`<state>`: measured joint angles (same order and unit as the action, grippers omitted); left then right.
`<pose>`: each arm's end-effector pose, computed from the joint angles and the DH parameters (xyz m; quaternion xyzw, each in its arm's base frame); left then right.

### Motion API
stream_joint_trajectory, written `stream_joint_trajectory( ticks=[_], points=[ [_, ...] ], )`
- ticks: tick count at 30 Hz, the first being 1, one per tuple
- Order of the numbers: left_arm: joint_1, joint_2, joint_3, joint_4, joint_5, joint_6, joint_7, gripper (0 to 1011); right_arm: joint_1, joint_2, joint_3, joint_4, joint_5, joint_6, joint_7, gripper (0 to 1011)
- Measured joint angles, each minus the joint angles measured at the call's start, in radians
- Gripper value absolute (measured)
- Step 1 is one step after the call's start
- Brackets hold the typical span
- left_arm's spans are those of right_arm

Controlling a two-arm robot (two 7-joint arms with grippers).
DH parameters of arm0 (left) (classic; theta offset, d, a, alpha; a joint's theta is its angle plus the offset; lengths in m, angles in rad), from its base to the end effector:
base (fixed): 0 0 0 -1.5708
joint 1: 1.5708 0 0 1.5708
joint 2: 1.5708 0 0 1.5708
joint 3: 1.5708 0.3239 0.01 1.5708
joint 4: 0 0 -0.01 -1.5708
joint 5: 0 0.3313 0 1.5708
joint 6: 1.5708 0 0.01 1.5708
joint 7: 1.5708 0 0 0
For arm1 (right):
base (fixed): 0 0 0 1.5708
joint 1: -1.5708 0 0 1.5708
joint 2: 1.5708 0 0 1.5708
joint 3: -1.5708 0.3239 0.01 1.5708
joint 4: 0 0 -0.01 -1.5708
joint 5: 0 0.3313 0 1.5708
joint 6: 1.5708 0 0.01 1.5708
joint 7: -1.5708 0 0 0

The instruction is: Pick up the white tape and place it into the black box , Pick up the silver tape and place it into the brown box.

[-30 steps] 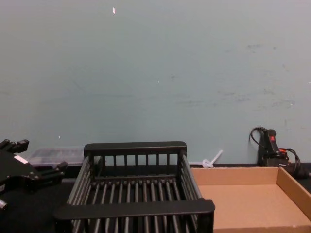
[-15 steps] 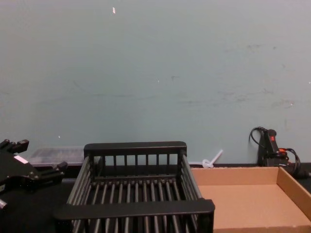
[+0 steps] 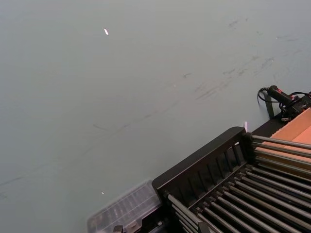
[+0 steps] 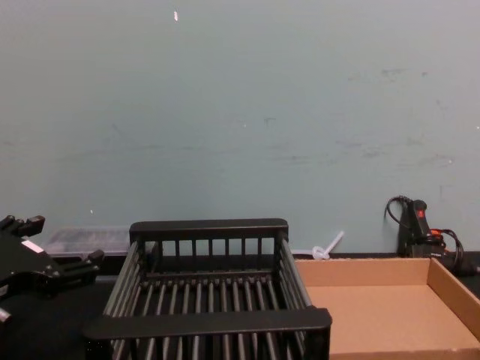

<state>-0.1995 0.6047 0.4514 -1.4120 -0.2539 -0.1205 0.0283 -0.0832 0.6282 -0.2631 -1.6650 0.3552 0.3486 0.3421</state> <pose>0.3849 0.0960 -0.3339 0.1415 -0.1325 0.5799 0.7913 0.3119 -0.1046 -0.3281 -0.2520 0.1044 -0.4528 0.8489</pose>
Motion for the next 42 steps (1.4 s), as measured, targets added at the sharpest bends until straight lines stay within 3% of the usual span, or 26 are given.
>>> stream_joint_trajectory(
  ticks=[11,16,21,25,29,42],
  points=[
    [0.000,0.000,0.000,0.000,0.000,0.000,0.000,1001,0.000,0.001,0.000,-0.001,0.003,0.000,-0.001,1003],
    [0.000,0.000,0.000,0.000,0.000,0.000,0.000,1001,0.000,0.001,-0.001,-0.001,0.004,0.000,-0.001,912],
    [0.000,0.000,0.000,0.000,0.000,0.000,0.000,1001,0.000,0.001,-0.001,-0.001,0.004,-0.001,-0.002,786],
    [0.000,0.000,0.000,0.000,0.000,0.000,0.000,1001,0.000,0.001,-0.001,-0.001,0.004,-0.001,-0.002,625],
    [0.000,0.000,0.000,0.000,0.000,0.000,0.000,1001,0.000,0.001,-0.001,-0.001,0.005,-0.001,-0.002,544],
    [0.000,0.000,0.000,0.000,0.000,0.000,0.000,1001,0.000,0.001,-0.001,-0.001,0.005,-0.001,-0.002,113]
  ],
)
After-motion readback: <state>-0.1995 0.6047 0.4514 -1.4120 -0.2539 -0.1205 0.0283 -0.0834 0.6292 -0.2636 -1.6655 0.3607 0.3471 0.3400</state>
